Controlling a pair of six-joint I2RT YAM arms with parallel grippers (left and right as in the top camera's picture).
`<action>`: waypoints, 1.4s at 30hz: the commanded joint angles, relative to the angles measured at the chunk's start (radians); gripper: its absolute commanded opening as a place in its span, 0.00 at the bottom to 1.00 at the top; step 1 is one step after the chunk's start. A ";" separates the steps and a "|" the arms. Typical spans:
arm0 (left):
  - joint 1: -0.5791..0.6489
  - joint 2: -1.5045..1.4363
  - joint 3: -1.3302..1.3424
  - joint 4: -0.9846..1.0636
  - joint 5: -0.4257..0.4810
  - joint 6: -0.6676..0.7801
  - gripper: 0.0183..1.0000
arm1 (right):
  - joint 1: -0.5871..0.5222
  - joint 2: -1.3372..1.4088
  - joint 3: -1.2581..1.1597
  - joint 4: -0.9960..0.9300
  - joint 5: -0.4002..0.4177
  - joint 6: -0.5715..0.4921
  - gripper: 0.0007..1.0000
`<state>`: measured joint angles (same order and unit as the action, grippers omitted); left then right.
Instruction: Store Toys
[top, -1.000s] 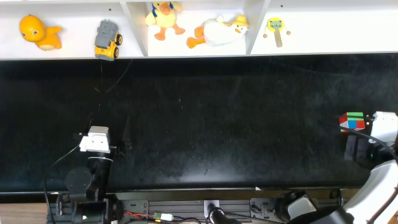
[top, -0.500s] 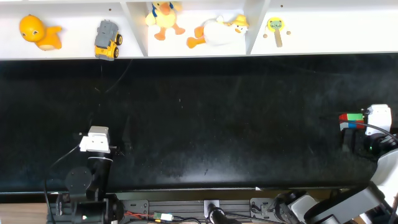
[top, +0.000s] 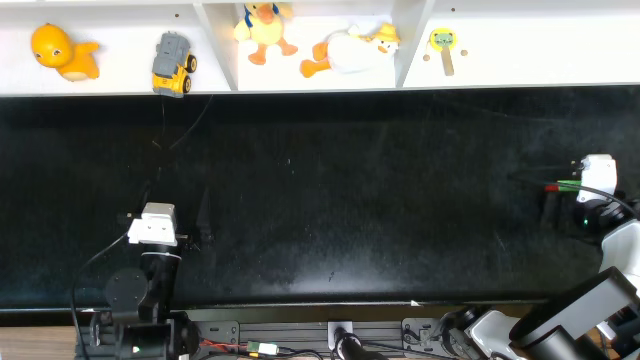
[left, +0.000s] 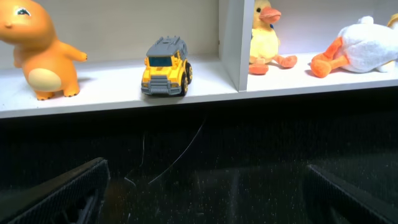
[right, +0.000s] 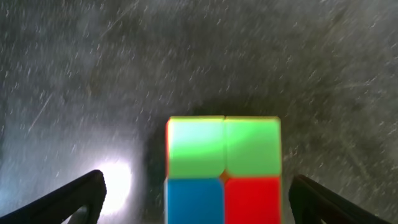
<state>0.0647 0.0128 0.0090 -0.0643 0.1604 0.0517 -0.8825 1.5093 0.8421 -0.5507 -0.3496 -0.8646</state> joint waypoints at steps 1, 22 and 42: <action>-0.010 -0.010 -0.001 -0.005 -0.004 0.000 1.00 | 0.002 0.002 -0.003 0.019 -0.023 0.066 0.89; -0.010 -0.010 -0.001 -0.005 -0.005 0.000 1.00 | 0.002 0.002 -0.003 -0.021 0.048 0.065 0.55; -0.010 -0.010 -0.001 -0.005 -0.005 0.000 1.00 | 0.173 -0.159 0.158 -0.141 0.063 0.192 0.48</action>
<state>0.0647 0.0128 0.0086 -0.0643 0.1604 0.0513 -0.7399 1.3514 0.9157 -0.6968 -0.2806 -0.7246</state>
